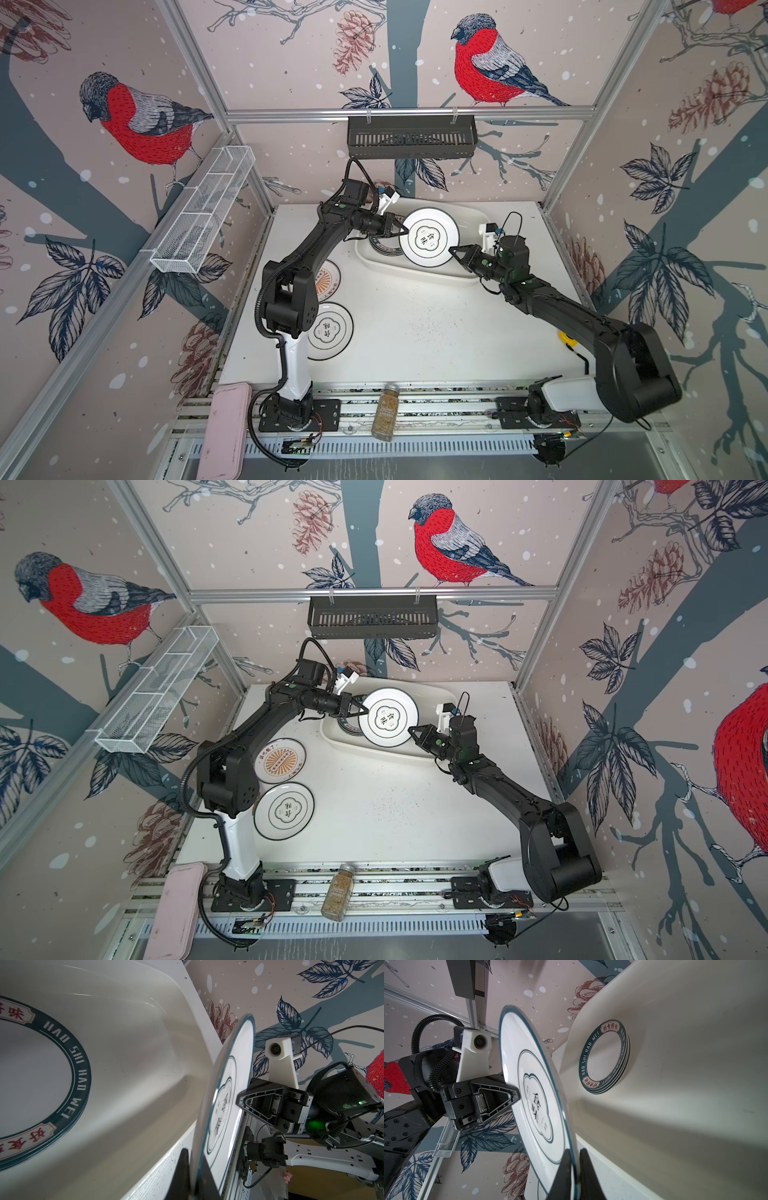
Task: Place the plates into the plastic bin on the countertop
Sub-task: 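Open and withdraw the right gripper while the left gripper holds the plate over the bin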
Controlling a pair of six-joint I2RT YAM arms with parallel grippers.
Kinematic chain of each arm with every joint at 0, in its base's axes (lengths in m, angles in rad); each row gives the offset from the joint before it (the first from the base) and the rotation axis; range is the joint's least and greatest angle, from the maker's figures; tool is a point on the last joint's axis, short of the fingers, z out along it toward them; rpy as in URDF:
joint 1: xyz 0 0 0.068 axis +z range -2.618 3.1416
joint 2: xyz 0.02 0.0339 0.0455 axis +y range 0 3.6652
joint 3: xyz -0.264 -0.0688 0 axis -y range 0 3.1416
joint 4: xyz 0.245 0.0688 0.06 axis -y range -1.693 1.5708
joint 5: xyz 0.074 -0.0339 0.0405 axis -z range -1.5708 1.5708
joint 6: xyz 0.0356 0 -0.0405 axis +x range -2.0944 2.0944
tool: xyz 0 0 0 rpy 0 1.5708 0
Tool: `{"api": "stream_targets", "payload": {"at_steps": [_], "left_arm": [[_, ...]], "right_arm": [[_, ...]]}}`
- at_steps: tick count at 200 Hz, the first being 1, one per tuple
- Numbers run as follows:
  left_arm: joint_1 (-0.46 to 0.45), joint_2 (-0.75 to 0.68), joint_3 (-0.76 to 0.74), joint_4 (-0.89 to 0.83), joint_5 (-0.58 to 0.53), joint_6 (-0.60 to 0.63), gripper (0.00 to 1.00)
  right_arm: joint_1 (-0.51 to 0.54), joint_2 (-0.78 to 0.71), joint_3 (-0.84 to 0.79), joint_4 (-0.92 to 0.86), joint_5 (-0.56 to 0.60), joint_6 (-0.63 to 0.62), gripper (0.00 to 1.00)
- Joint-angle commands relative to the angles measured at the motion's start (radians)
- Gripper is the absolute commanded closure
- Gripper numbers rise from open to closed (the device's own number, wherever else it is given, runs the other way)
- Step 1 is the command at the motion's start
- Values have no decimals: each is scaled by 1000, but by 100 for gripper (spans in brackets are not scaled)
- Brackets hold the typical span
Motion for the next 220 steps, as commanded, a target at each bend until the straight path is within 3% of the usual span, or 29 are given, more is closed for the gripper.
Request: {"api": "stream_targets", "payload": {"at_steps": [1,76,120,152,220], "left_arm": [[-7,-2,16,14,40,21,95],[-6,0,40,6,30,37,99],[-6,35,83,43,-40,31,100],[-9,74,116,128,-84,-28,100],[-71,196,155,266,-183,-150,100]], "right_arm": [[0,6,10,42,-2,-17,84],[-36,-8,8,23,17,-15,57],[-139,-126,-35,-39,23,-23,53],[-212,-281,-41,-193,42,-76,52],[-247,-571,-96,-459,143,-115,51]]}}
